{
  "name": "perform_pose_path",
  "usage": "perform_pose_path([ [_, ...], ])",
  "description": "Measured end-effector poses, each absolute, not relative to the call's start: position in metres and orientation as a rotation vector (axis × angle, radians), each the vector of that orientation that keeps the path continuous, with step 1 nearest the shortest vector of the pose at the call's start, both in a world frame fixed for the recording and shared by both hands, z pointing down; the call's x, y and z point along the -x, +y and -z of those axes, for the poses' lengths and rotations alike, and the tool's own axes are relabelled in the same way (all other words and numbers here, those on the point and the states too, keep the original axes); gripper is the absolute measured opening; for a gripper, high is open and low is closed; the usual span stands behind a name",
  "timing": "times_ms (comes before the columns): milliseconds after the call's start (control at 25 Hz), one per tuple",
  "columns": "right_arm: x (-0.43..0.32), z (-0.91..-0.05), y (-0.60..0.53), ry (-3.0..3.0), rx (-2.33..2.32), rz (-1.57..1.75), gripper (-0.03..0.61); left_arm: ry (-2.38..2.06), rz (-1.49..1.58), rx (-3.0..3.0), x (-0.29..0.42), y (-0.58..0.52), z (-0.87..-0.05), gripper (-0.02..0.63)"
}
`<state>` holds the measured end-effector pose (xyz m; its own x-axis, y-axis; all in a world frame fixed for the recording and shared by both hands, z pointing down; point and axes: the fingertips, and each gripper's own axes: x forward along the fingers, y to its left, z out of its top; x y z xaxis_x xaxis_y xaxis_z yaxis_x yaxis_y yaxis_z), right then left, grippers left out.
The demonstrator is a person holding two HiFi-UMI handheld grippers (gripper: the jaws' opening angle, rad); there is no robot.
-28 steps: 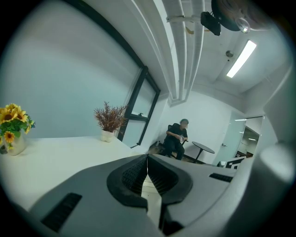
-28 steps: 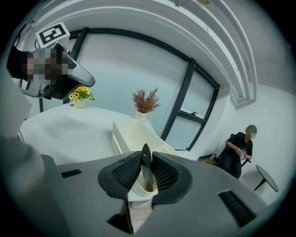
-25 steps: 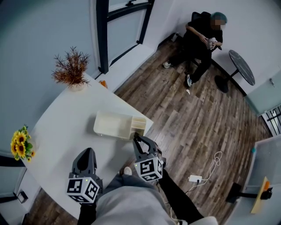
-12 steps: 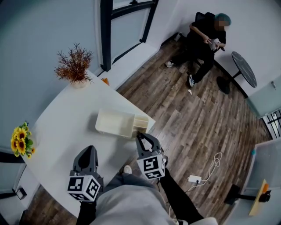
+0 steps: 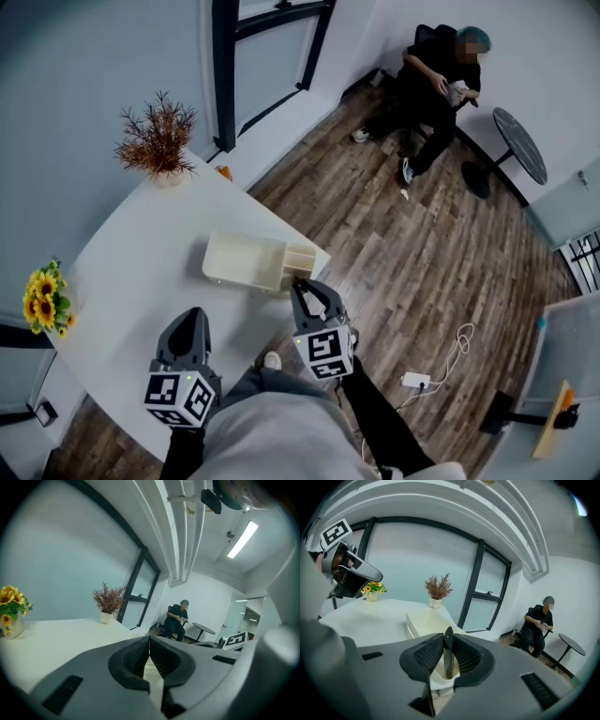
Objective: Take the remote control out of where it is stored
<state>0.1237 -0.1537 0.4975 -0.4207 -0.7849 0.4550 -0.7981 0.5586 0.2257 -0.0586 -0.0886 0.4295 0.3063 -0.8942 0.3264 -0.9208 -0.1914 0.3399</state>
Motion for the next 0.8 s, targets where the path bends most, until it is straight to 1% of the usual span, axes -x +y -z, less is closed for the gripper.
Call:
perform_pose_path([
  [800, -0.1271, -0.4881, -0.1525, -2.305, -1.319, -0.073, 0.069, -1.598, -0.067, -2.116, 0.055, -0.0862, -0.4281, 0.009],
])
